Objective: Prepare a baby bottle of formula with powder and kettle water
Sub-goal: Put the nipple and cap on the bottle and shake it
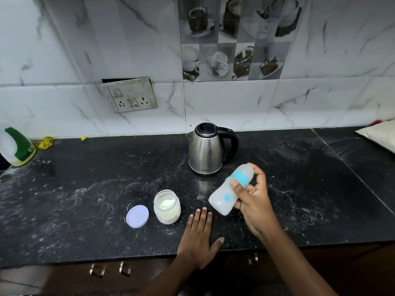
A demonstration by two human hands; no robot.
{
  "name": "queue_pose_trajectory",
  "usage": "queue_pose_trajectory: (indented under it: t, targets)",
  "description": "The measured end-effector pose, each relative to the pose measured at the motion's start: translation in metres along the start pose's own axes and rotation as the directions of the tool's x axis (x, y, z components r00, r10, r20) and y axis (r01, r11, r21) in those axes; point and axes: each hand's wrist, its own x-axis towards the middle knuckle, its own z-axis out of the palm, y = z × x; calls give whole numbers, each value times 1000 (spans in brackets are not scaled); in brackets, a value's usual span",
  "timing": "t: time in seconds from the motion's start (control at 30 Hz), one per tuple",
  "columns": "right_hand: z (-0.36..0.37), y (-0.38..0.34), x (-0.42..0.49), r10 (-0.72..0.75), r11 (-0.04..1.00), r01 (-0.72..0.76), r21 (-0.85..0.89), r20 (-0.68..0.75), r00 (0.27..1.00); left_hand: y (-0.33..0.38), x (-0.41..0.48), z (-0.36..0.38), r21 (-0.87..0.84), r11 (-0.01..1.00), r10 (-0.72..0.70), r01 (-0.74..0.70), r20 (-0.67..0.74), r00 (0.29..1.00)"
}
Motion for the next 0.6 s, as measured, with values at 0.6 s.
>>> queue_pose_trajectory:
  t: [0.6]
  targets:
    - [-22, 52, 17, -193, 813, 184, -552, 43, 980, 2, -1, -7, -54, 998, 17, -12, 93, 995]
